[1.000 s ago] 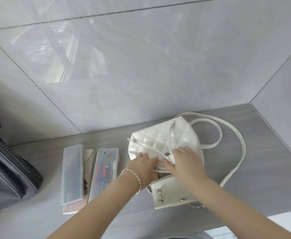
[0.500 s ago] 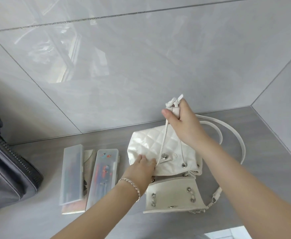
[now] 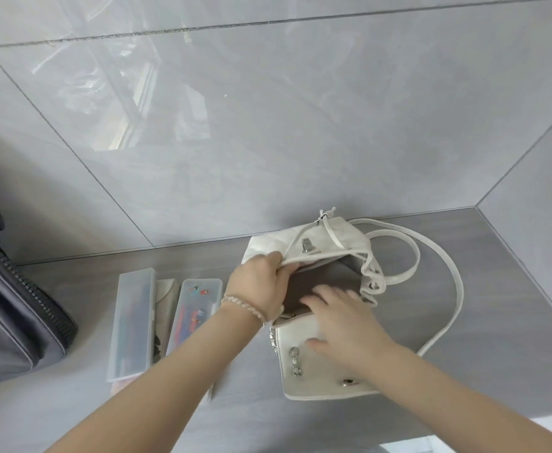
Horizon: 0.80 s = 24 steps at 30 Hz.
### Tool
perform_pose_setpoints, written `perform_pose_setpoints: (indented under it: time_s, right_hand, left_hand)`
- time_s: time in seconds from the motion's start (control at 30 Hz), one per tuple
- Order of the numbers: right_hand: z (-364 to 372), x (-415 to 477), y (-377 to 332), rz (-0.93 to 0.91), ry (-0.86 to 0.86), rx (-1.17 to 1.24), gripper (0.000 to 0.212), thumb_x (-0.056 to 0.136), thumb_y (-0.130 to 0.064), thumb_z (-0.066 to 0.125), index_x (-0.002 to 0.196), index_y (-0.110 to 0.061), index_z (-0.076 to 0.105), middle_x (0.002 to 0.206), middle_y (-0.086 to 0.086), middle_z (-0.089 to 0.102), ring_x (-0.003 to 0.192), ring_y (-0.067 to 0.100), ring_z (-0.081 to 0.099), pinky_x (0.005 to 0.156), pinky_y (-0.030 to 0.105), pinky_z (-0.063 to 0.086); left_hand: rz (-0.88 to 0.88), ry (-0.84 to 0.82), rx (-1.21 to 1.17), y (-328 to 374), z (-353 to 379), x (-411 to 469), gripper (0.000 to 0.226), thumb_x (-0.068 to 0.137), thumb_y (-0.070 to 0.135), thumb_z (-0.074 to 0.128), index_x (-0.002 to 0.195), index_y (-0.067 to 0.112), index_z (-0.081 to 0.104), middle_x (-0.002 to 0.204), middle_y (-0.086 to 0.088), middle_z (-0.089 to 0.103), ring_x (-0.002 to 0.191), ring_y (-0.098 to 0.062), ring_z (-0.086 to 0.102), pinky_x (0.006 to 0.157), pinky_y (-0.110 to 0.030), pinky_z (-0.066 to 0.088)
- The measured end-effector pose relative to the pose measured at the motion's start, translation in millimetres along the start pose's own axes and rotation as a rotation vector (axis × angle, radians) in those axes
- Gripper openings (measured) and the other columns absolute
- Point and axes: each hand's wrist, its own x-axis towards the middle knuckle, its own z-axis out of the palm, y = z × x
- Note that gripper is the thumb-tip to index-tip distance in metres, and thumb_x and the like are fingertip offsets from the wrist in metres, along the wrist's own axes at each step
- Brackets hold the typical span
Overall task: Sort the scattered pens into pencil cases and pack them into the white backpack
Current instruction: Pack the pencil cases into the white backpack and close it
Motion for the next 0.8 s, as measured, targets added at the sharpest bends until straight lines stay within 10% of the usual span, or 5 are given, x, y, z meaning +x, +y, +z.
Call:
perform_pose_setpoints:
  time_s: [0.13, 0.23, 0.4, 0.63, 0.8]
  right_hand:
    - [-29.7, 20.5, -7.2, -0.146, -0.032, -0.223, 0.024, 0.042, -0.015, 0.082, 0.058, -0.018, 0.064, 0.061, 0.002, 0.059, 0.055, 0.021, 0.061, 0.056, 0.022, 0.038]
    - [-52.0, 17.3, -11.5, -0.211, 0.13, -0.265, 0.027, 0.026, -0.004, 0.066, 0.036, -0.019, 0.046, 0.041, 0.0, 0.033, 0.03, 0.02, 0.037, 0.043, 0.015, 0.001]
    - [-64.1, -4.5, -19.0, -0.289, 0.248, -0.285, 0.027, 0.047, -0.004, 0.026, 0.04, -0.019, 0.046, 0.043, -0.002, 0.042, 0.033, 0.017, 0.043, 0.043, 0.021, -0.001]
    - [-46.7, 0.2, -19.8, -0.263, -0.16, -0.158, 0.017, 0.09, -0.012, 0.045, 0.094, -0.013, 0.061, 0.093, 0.006, 0.054, 0.093, 0.029, 0.056, 0.049, 0.028, 0.018]
    - [-39.9, 3.9, -11.8, -0.081, -0.224, 0.211, 0.033, 0.084, -0.05, 0.055, 0.106, -0.026, 0.061, 0.095, -0.009, 0.055, 0.097, 0.013, 0.054, 0.066, 0.024, 0.032]
  left_hand:
    - [-0.089, 0.022, 0.047, 15.0, -15.1, 25.6, 0.038, 0.093, 0.046, 0.038, 0.076, 0.013, 0.05, 0.1, -0.018, 0.065, 0.096, -0.037, 0.058, 0.074, -0.034, 0.041]
    - [-0.164, 0.081, 0.082, 13.4, -36.4, 52.7, 0.044, 0.093, 0.045, 0.036, 0.095, 0.008, 0.06, 0.106, -0.018, 0.065, 0.101, -0.038, 0.057, 0.077, -0.034, 0.041]
    - [-0.305, 0.052, -0.014, -24.2, -57.3, 93.4, 0.027, 0.088, 0.035, 0.049, 0.086, 0.009, 0.058, 0.101, -0.017, 0.065, 0.082, -0.031, 0.054, 0.069, -0.031, 0.039]
    - [-0.144, -0.018, -0.131, -32.3, -18.8, 58.9, 0.01, 0.085, 0.012, 0.051, 0.087, 0.018, 0.042, 0.095, -0.013, 0.063, 0.083, -0.032, 0.057, 0.076, -0.035, 0.046]
    - [0.125, -0.013, -0.096, -46.6, -13.7, 28.3, 0.029, 0.081, -0.005, 0.044, 0.081, 0.015, 0.065, 0.135, -0.005, 0.049, 0.121, -0.022, 0.051, 0.097, -0.025, 0.039]
